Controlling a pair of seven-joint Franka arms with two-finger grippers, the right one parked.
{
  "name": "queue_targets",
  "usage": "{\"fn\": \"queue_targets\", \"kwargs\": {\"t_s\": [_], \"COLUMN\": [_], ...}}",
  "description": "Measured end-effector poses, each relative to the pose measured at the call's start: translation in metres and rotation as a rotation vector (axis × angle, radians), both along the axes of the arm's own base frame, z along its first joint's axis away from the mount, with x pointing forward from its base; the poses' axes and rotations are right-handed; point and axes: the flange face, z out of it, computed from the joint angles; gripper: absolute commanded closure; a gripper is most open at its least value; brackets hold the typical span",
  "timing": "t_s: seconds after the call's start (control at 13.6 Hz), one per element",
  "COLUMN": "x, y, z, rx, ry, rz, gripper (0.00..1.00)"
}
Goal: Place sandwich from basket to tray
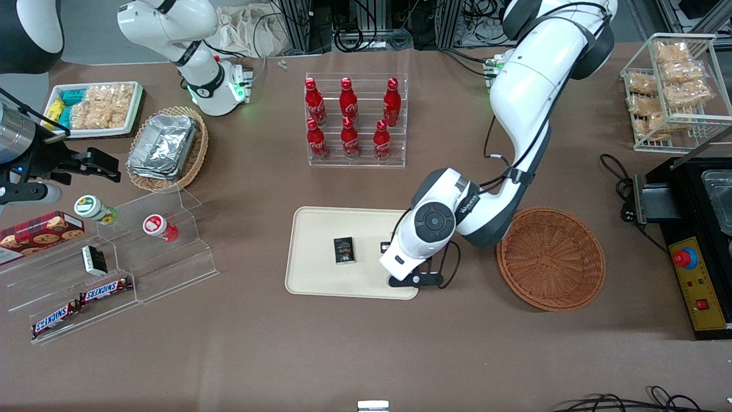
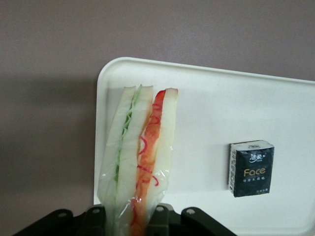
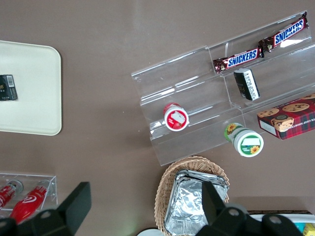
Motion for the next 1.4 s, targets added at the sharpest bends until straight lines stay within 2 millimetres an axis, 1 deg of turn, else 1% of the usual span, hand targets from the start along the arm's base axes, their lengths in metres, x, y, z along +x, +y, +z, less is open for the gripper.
{"fn": "queue_targets", "kwargs": {"t_s": [0.07, 0.15, 0.29, 0.37, 0.44, 0.51, 0.59, 0.74, 0.81, 0.88, 0.96, 1.03, 1.1, 1.18, 1.25, 1.32, 1.4], "x": [-0.001, -0.001, -0.003, -0.005, -0.006, -0.006, -0.005, 0.002, 0.007, 0.015, 0.022, 0.027, 0.031, 0.035, 0.037, 0.038, 0.037], "y": [-0.001, -0.001, -0.005, -0.01, -0.014, -0.017, -0.018, -0.016, -0.013, -0.008, 0.001, 0.014, 0.033, 0.06, 0.092, 0.126, 0.165], "z": [-0.001, -0.005, -0.022, -0.032, -0.04, -0.043, -0.043, -0.033, -0.022, -0.008, 0.01, 0.037, 0.068, 0.106, 0.146, 0.181, 0.211], "rx": [0.001, 0.003, 0.001, -0.006, -0.014, -0.021, -0.027, -0.037, -0.045, -0.055, -0.058, -0.044, -0.017, 0.012, 0.036, 0.054, 0.067], "ry": [0.001, 0.005, 0.01, 0.007, 0.002, -0.005, -0.012, -0.032, -0.049, -0.068, -0.081, -0.076, -0.061, -0.049, -0.045, -0.046, -0.054], "rz": [-0.001, -0.002, -0.005, -0.003, 0.009, 0.024, 0.034, 0.046, 0.055, 0.069, 0.082, 0.094, 0.109, 0.13, 0.146, 0.15, 0.14], "gripper": [0.97, 0.86, 0.52, 0.16, 0.0, 0.0, 0.0, 0.0, 0.0, 0.0, 0.0, 0.0, 0.0, 0.0, 0.0, 0.01, 0.01]}}
